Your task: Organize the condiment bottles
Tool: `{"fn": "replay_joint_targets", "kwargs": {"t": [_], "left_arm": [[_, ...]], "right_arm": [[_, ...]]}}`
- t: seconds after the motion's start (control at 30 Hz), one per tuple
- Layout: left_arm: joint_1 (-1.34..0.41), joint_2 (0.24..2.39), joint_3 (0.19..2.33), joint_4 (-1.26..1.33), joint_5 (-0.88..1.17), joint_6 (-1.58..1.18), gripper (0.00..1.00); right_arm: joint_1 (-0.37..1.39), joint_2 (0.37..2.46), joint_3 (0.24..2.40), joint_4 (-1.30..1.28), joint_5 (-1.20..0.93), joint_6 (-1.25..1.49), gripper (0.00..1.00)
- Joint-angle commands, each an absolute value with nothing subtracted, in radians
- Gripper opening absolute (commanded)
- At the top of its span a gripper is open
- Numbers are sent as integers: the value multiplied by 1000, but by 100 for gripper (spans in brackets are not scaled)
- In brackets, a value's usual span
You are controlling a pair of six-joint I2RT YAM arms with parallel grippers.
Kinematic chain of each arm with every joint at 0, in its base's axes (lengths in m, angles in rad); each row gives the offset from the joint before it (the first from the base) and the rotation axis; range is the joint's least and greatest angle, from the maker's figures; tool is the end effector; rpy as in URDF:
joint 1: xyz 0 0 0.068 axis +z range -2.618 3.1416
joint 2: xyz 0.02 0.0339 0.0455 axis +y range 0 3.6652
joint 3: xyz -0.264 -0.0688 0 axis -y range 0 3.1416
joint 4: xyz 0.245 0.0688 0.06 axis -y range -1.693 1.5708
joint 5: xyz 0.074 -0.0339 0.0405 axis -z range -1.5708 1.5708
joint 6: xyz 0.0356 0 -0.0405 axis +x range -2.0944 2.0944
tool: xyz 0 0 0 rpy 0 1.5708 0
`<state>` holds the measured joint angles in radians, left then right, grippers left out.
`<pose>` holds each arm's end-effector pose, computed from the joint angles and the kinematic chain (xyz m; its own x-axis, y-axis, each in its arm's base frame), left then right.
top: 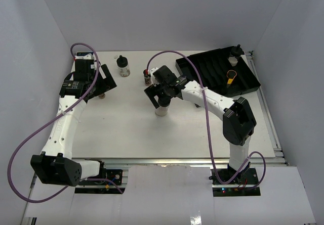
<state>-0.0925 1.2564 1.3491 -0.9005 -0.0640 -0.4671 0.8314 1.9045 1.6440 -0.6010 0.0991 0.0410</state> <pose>0.2516 -0.0211 0.3678 -0.6643 -0.3897 -0.6379 -0.2811 0.9209 -0.2699 0.2923 0.3153 0.2748 -0.5393 -0.5308 -0.6538 -0.6703 0.7405 -0.0483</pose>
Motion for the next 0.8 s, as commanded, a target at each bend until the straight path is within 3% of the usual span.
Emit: {"fn": "replay_joint_targets", "kwargs": {"t": [0.0,0.77], "left_arm": [[-84,1217,1334,-860,-20,-466,98],[-84,1215,1330,-855,-2,-477,98]], "right_arm": [[829,1902,1621,-635,154,25,99],[829,1908,1678,-603,162,5,100]]}}
